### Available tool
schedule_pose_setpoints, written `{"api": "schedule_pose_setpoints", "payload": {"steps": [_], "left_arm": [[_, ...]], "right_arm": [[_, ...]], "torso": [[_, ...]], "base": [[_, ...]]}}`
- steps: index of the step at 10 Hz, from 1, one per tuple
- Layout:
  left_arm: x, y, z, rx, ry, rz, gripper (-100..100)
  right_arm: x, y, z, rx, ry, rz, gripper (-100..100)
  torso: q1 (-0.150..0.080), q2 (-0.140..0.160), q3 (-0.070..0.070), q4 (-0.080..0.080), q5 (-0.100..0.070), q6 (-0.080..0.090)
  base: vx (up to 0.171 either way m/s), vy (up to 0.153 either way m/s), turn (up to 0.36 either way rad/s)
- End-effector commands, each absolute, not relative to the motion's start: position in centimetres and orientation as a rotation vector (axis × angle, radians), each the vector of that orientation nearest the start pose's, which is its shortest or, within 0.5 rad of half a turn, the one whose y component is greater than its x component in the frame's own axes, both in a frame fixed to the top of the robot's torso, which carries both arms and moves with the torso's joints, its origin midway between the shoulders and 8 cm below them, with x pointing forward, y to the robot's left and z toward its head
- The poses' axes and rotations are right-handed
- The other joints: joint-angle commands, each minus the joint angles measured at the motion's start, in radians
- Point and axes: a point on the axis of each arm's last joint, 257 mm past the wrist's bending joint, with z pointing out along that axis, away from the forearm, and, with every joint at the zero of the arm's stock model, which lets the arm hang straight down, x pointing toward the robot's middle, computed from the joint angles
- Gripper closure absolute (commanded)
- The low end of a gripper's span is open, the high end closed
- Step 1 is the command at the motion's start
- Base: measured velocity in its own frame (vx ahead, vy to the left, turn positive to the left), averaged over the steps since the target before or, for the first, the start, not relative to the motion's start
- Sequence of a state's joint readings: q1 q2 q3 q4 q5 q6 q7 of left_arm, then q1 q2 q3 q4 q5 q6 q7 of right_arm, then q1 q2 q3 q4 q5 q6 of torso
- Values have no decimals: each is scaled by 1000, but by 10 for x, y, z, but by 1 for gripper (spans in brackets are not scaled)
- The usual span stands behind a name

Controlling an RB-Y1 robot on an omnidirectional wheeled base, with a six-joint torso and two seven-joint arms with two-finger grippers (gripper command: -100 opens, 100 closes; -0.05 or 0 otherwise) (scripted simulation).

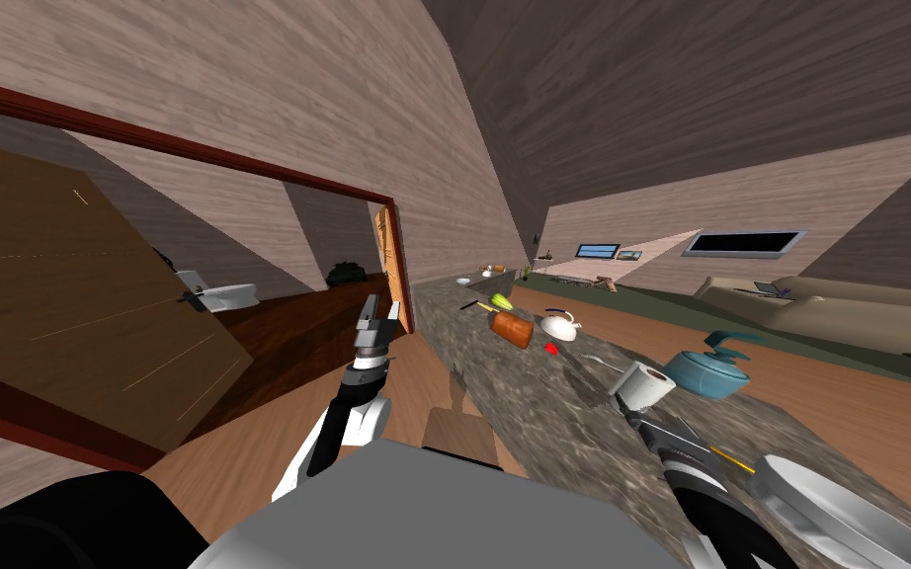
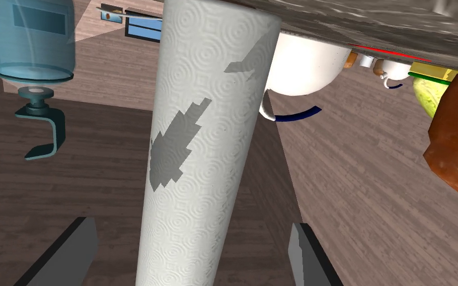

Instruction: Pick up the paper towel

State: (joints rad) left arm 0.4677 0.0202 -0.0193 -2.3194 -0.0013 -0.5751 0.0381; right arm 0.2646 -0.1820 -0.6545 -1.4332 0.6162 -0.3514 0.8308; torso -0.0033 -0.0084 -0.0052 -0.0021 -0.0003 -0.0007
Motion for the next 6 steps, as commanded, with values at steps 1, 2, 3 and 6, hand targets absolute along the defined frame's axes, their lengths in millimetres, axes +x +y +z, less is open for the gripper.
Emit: {"api": "schedule_pose_setpoints", "payload": {"steps": [1, 2, 3, 6], "left_arm": [[324, 263, 65, -541, 520, -1401, 0], [324, 262, 65, -541, 520, -1401, 0], [324, 262, 65, -541, 520, -1401, 0], [324, 262, 65, -541, 520, -1401, 0]], "right_arm": [[345, -588, -267, 271, 1567, -513, 0], [345, -588, -267, 271, 1566, -512, -100], [345, -588, -267, 271, 1566, -513, 100], [345, -588, -267, 271, 1566, -512, 100]], "torso": [[0, 0, 0, 0, 0, 0], [1, 4, 2, 1, 0, 0], [1, 5, 3, 1, 0, 0], [2, 6, 4, 2, 0, 0]], "base": [[13, -4, 2], [6, -2, 0], [0, 0, 0], [0, 0, 0]]}}
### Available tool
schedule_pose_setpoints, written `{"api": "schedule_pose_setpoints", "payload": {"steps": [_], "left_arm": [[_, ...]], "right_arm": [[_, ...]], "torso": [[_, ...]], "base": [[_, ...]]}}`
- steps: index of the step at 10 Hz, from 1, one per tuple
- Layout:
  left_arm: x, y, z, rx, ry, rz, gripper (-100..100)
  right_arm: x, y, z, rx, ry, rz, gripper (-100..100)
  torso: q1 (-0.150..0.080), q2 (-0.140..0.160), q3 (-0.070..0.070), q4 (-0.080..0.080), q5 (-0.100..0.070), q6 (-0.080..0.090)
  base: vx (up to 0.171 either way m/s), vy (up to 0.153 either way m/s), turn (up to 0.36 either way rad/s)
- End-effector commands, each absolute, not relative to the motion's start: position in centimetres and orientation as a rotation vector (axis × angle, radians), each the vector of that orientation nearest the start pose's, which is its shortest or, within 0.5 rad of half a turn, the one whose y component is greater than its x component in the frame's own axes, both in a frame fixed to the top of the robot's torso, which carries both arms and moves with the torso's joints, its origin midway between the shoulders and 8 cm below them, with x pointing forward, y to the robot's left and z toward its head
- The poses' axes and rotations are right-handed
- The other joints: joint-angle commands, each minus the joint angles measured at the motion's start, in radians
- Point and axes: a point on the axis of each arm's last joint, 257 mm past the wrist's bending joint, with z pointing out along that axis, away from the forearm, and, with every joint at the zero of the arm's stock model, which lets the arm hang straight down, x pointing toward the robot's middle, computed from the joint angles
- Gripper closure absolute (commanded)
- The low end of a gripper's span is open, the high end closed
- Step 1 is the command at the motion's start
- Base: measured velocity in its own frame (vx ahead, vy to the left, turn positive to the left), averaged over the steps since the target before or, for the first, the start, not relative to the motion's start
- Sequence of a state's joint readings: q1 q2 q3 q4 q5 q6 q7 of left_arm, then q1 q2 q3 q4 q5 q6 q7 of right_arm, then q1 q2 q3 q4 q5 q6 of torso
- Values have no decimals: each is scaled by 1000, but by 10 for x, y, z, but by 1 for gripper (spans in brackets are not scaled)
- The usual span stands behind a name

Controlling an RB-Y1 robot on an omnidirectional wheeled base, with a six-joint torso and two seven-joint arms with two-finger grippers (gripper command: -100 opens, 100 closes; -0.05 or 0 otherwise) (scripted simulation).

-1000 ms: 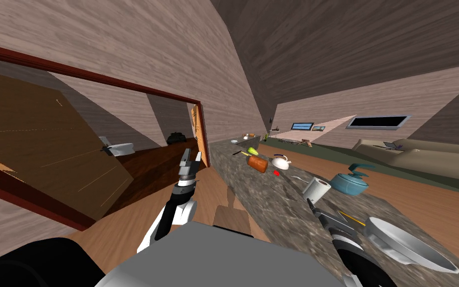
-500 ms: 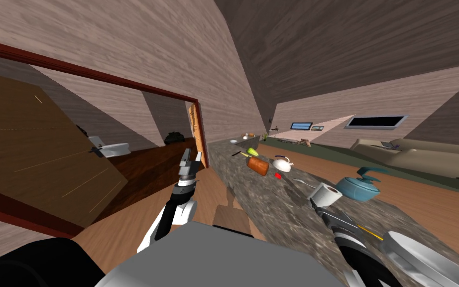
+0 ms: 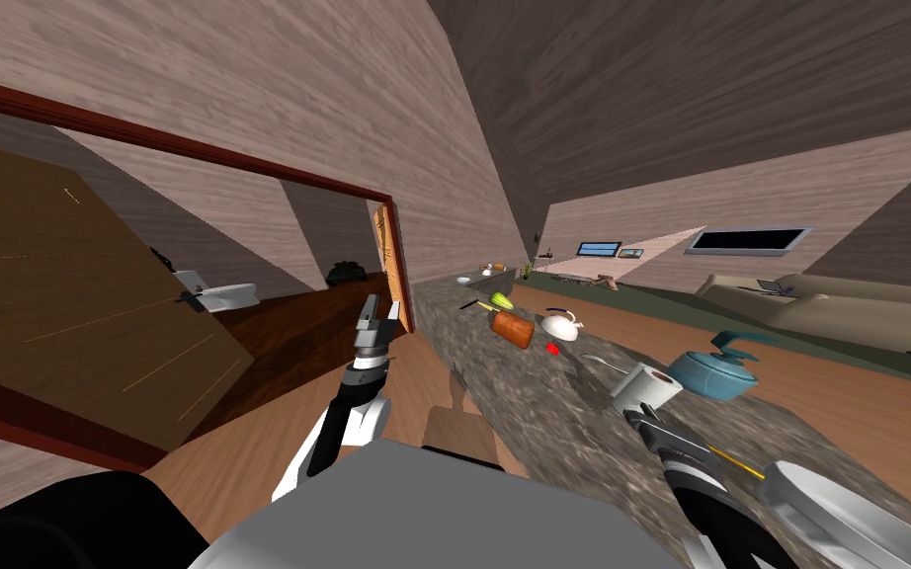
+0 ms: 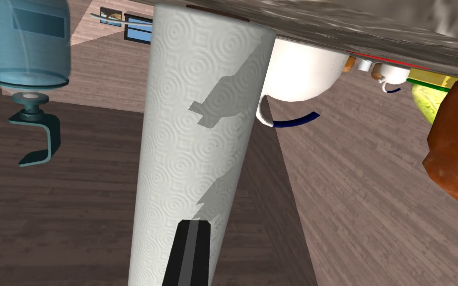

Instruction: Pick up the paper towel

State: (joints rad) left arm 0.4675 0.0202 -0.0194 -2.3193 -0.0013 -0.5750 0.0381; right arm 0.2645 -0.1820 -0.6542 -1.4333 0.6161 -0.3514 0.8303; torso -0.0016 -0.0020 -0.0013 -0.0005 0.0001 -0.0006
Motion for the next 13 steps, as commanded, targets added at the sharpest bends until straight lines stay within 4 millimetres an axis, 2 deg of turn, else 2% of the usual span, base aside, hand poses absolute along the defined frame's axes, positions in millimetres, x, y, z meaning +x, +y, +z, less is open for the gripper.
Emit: {"api": "schedule_pose_setpoints", "payload": {"steps": [1, 2, 3, 6, 9, 13], "left_arm": [[324, 262, 65, -541, 520, -1401, 0], [324, 262, 65, -541, 520, -1401, 0], [324, 262, 65, -541, 520, -1401, 0], [324, 262, 65, -541, 520, -1401, 0], [324, 262, 65, -541, 520, -1401, 0], [324, 262, 65, -541, 520, -1401, 0]], "right_arm": [[345, -588, -267, 271, 1566, -512, 100], [345, -588, -267, 271, 1566, -512, 0], [333, -599, -280, 295, 1608, -536, -100], [320, -608, -295, 319, 1653, -558, -100], [295, -625, -319, 358, 1735, -602, -100], [267, -642, -340, 376, 1818, -661, -100]], "torso": [[0, 0, 0, 0, 0, 0], [0, 0, 0, 0, 0, 0], [0, 0, 0, 0, 0, 0], [3, 11, 6, 2, 1, 0], [4, 10, 6, 2, 1, 0], [2, 8, 5, 2, 1, 0]], "base": [[0, 0, 0], [0, 0, 0], [-104, 16, -45], [-153, 39, -26], [-152, 60, -18], [-118, 36, -25]]}}
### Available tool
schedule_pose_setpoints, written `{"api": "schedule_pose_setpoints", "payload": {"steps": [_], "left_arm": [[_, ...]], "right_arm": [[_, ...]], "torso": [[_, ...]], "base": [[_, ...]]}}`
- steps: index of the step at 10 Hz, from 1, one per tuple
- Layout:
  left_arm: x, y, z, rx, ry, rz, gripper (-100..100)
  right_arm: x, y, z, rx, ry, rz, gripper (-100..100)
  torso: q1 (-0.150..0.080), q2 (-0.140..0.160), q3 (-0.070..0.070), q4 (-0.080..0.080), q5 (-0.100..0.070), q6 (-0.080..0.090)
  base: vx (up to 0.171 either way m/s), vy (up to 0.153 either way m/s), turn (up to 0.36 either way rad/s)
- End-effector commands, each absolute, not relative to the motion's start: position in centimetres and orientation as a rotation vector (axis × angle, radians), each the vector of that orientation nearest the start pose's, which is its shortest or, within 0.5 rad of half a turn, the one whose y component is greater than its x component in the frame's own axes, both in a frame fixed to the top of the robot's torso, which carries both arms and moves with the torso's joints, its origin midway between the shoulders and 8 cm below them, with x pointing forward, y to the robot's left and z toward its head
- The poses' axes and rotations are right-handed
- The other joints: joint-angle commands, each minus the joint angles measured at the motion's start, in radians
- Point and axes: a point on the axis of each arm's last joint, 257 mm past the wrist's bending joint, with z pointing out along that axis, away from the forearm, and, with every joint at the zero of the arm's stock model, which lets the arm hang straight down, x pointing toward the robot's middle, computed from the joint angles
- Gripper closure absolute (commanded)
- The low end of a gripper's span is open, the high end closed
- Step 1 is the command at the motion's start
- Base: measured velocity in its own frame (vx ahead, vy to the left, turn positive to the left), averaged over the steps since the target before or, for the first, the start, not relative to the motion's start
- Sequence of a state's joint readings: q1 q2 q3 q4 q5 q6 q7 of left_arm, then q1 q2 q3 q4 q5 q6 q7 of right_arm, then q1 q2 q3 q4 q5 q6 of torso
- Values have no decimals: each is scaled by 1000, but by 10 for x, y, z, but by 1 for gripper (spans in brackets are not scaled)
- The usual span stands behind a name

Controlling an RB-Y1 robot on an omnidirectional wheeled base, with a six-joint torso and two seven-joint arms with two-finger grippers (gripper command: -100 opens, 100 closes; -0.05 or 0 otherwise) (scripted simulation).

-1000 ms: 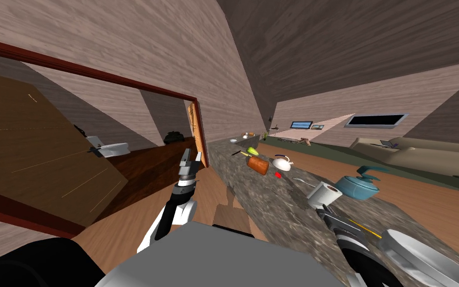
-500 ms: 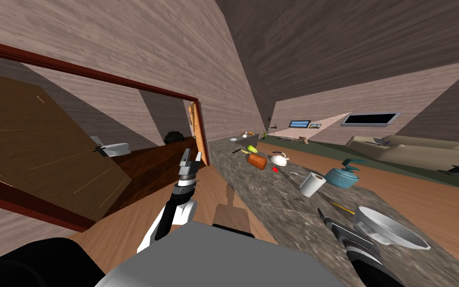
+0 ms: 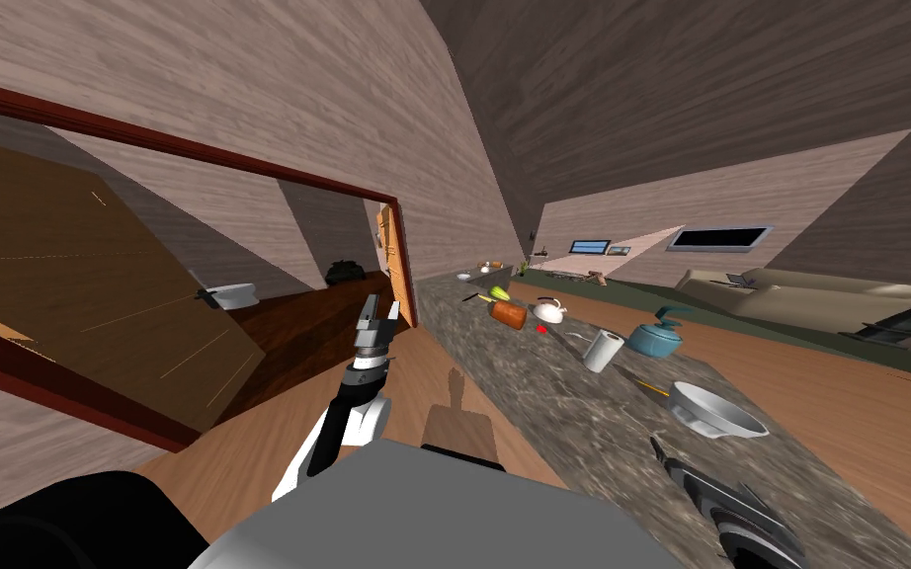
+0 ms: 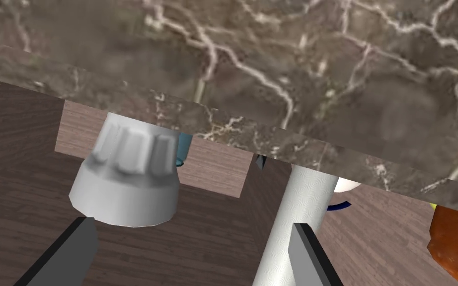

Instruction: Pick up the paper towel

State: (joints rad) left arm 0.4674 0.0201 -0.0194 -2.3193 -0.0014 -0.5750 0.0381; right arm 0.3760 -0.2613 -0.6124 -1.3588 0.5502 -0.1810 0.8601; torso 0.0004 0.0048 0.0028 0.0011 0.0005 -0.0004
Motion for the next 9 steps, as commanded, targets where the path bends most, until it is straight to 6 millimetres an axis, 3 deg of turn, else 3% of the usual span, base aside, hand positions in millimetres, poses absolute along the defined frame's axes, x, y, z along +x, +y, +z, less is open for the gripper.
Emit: {"api": "schedule_pose_setpoints", "payload": {"steps": [1, 3, 5, 9], "left_arm": [[324, 262, 65, -541, 520, -1401, 0], [324, 262, 65, -541, 520, -1401, 0], [324, 262, 65, -541, 520, -1401, 0], [324, 263, 65, -541, 520, -1401, 0]], "right_arm": [[281, -641, -316, 306, 1778, -669, -100], [293, -636, -304, 293, 1748, -651, -100], [316, -626, -280, 274, 1681, -607, -100], [342, -619, -246, 254, 1595, -565, -100]], "torso": [[0, 0, 0, 0, 0, 0], [2, -12, -7, -2, 1, -1], [0, -14, -8, -3, 0, -1], [-8, -17, -10, -4, -2, -1]], "base": [[15, 69, 87], [106, 53, 68], [119, 7, 79], [135, -87, 61]]}}
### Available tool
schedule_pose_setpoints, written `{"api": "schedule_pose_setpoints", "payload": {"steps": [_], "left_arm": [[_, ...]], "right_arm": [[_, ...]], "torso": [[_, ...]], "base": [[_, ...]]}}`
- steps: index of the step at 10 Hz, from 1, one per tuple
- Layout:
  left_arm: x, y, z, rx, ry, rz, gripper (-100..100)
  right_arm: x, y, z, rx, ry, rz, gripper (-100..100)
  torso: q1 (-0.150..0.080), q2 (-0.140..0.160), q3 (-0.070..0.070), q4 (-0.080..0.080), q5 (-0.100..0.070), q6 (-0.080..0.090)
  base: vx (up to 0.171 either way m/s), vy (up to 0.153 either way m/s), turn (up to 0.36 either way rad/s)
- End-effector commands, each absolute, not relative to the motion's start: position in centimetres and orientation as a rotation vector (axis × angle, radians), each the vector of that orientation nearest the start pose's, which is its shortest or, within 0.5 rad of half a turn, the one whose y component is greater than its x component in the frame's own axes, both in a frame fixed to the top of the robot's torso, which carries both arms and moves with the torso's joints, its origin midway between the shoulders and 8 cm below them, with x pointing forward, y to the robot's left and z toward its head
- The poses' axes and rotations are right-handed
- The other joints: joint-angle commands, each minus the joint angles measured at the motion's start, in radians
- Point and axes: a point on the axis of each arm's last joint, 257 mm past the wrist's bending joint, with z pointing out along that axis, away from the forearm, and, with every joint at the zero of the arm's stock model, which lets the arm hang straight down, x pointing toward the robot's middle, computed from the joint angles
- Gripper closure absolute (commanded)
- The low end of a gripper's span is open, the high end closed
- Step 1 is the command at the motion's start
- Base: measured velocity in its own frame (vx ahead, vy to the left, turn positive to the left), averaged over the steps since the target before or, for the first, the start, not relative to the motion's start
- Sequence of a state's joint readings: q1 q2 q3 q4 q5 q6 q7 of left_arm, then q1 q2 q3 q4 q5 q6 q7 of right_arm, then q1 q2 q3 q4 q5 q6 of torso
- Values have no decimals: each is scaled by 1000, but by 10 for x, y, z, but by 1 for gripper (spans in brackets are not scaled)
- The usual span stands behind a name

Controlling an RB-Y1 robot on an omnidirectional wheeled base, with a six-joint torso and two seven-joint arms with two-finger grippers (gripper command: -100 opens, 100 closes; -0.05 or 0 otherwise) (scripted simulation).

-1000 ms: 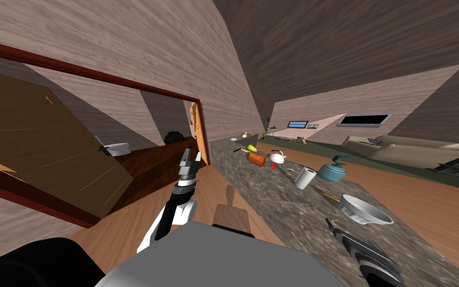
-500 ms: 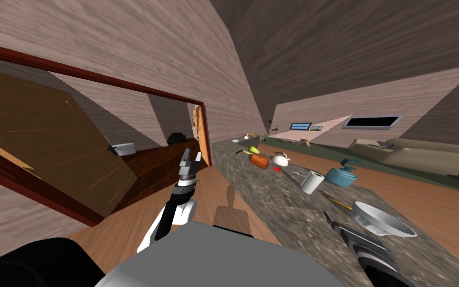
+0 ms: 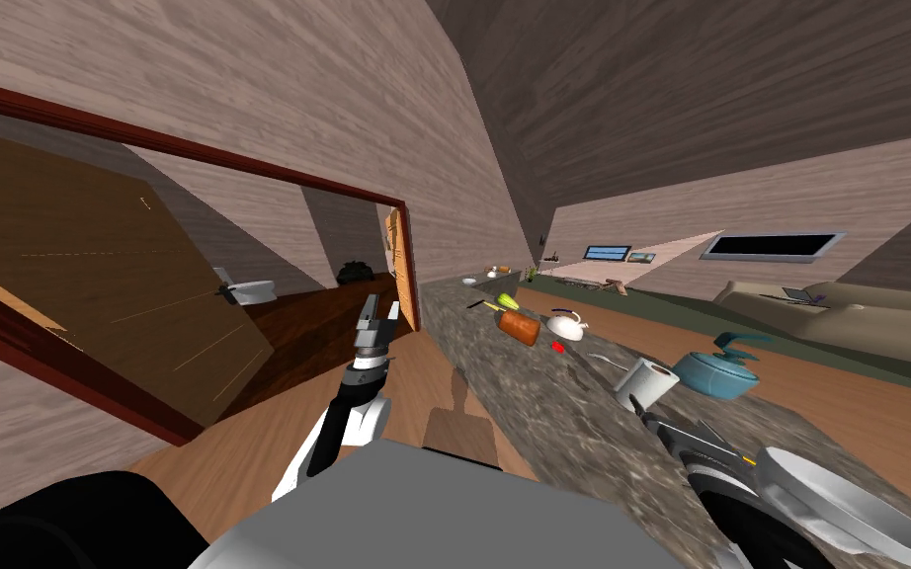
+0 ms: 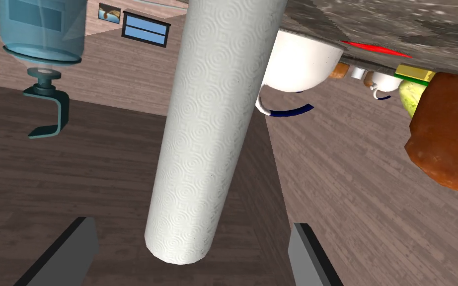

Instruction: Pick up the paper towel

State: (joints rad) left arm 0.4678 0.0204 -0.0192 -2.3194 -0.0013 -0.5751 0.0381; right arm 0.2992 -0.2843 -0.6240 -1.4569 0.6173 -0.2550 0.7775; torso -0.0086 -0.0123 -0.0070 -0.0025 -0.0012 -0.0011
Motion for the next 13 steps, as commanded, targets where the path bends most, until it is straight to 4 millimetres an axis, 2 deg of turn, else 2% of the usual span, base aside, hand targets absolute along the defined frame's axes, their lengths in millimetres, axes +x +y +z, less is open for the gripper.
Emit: {"api": "schedule_pose_setpoints", "payload": {"steps": [1, 3, 4, 5, 6, 7, 8, 9, 10, 12, 13], "left_arm": [[324, 263, 65, -541, 520, -1401, 0], [324, 263, 64, -541, 520, -1401, 0], [324, 263, 65, -541, 520, -1401, 0], [324, 262, 65, -541, 520, -1401, 0], [324, 263, 65, -541, 520, -1401, 0], [324, 262, 65, -541, 520, -1401, 0], [324, 263, 65, -541, 520, -1401, 0], [324, 262, 65, -541, 520, -1401, 0], [324, 262, 65, -541, 520, -1401, 0], [324, 262, 65, -541, 520, -1401, 0], [324, 262, 65, -541, 520, -1401, 0]], "right_arm": [[344, -619, -241, 251, 1586, -564, -100], [345, -620, -240, 250, 1585, -566, -100], [345, -621, -239, 250, 1583, -565, 0], [371, -605, -245, 210, 1585, -520, -100], [377, -605, -248, 222, 1585, -510, -100], [398, -589, -252, 174, 1588, -473, -100], [408, -587, -252, 186, 1583, -459, -100], [409, -587, -254, 189, 1586, -457, -100], [433, -569, -253, 139, 1580, -417, -100], [440, -569, -258, 153, 1585, -406, -100], [460, -551, -256, 99, 1581, -372, -100]], "torso": [[0, 0, 0, 0, 0, 0], [-1, -1, -1, 0, -1, 0], [3, 3, 2, 0, 0, 0], [6, 7, 4, 1, 1, 1], [7, 8, 4, 1, 1, 2], [9, 8, 4, 2, 1, 0], [10, 8, 4, 1, 2, 1], [10, 8, 4, 2, 2, 0], [9, 9, 5, 2, 2, 0], [9, 8, 5, 2, 2, 1], [9, 9, 5, 2, 2, 0]], "base": [[157, -151, 41], [118, -86, 17], [14, -11, 2], [27, 0, -355], [25, 26, -203], [30, 36, -384], [25, 36, -212], [12, 17, 47], [26, 11, -303], [14, 20, -123], [19, 19, -280]]}}
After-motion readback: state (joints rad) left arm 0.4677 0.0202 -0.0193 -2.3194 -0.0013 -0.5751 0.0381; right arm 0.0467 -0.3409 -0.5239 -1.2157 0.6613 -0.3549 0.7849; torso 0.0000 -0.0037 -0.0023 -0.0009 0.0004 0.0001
